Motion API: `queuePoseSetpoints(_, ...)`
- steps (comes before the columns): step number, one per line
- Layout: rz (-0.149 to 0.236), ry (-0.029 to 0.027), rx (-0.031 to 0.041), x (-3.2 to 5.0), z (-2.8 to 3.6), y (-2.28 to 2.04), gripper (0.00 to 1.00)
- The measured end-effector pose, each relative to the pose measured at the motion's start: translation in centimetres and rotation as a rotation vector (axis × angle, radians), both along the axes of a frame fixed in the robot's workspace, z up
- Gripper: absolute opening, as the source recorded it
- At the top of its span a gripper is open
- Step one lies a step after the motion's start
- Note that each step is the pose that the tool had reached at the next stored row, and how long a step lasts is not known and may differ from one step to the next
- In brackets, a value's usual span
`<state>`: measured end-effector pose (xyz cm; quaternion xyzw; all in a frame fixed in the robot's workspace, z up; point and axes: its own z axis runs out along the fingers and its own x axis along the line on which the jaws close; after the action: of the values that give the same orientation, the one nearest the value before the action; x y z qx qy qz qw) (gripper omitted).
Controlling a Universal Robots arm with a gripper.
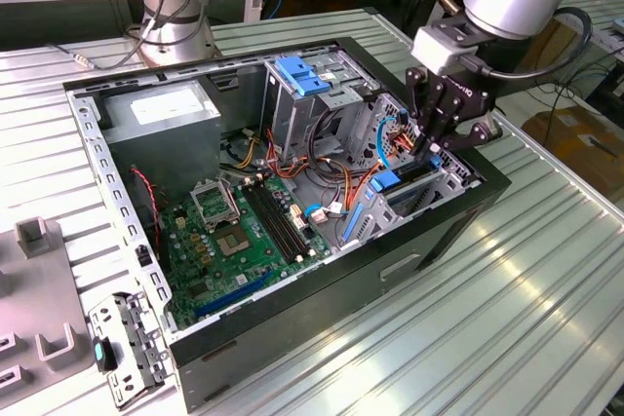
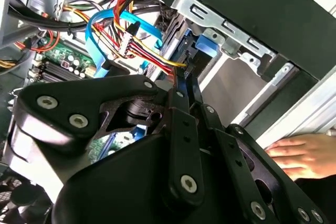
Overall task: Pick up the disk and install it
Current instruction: 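Insert the first disk wire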
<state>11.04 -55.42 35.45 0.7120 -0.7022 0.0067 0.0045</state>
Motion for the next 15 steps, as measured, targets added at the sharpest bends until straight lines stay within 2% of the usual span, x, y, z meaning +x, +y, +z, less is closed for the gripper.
queuePoseSetpoints(2,0.019,-0.0001,0.0000,-0.01,-0.16,0.00,0.16)
queuePoseSetpoints(9,0.020,-0.0002,0.0000,-0.06,-0.52,0.08,0.16)
queuePoseSetpoints(15,0.012,-0.0002,0.0001,-0.05,-0.79,0.38,0.16)
